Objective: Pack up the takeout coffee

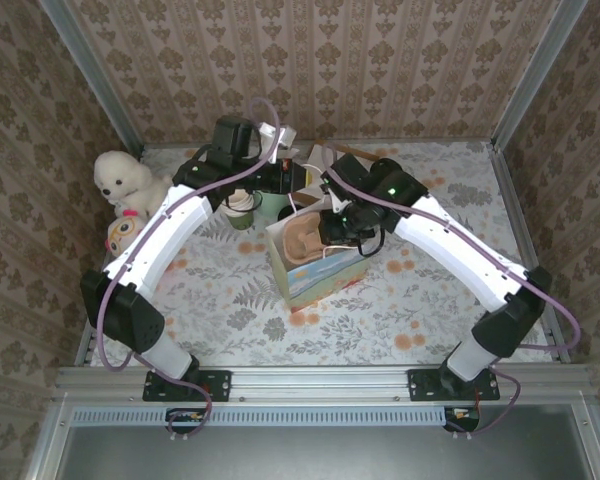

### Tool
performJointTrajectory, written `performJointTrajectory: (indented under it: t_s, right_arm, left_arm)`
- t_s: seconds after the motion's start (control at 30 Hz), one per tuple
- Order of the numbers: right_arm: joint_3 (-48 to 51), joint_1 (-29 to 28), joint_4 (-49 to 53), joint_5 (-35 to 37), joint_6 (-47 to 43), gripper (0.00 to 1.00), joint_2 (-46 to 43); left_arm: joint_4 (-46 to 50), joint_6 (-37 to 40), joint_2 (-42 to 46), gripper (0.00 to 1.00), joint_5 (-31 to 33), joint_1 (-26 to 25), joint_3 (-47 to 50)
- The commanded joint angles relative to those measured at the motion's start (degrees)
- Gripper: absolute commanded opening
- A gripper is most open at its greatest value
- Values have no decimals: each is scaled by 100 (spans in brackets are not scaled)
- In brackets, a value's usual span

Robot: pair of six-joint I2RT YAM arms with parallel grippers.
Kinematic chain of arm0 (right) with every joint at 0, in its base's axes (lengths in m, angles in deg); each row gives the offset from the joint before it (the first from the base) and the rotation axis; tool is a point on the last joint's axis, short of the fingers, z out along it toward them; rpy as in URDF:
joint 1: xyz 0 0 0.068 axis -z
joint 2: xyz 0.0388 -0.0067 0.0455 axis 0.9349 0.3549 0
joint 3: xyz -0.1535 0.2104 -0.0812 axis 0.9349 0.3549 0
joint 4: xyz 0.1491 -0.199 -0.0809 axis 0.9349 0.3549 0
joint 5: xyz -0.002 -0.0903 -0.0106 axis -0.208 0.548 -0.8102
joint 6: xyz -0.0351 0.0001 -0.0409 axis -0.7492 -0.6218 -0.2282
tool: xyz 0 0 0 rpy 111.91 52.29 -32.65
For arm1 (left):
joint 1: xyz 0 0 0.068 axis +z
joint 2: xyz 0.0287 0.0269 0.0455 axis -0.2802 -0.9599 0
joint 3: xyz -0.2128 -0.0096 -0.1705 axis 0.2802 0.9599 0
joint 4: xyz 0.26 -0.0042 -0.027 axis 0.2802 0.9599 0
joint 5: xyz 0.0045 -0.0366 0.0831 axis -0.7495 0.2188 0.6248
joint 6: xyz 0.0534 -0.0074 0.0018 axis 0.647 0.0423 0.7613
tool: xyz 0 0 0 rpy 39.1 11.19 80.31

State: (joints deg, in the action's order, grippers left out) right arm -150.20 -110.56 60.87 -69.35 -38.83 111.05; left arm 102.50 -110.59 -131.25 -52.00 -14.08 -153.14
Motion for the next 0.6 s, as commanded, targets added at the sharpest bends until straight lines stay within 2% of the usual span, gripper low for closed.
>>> performJointTrajectory:
  t_s: [0.0, 0.13, 0.23, 0.43, 0.57]
  right_arm:
    - [-318, -60, 244, 723, 238, 17, 272]
    - [-314, -283, -81, 796, -354, 18, 281]
    - [-58, -311, -390, 551, -852, 17, 185]
    - [-173, -316, 205, 240, -1079, 17, 289]
    - [-86, -321, 548, -177, -1026, 17, 391]
  left_arm:
    - [-22, 114, 76, 0, -287, -15, -94]
    - [-59, 45, 85, 1, -103, 17, -64]
    - [-62, -120, 65, 1, 111, 72, -90]
    - [-308, -460, 392, 1, 1005, 132, 158]
    - [-902, -706, 522, 1, 849, 170, 387]
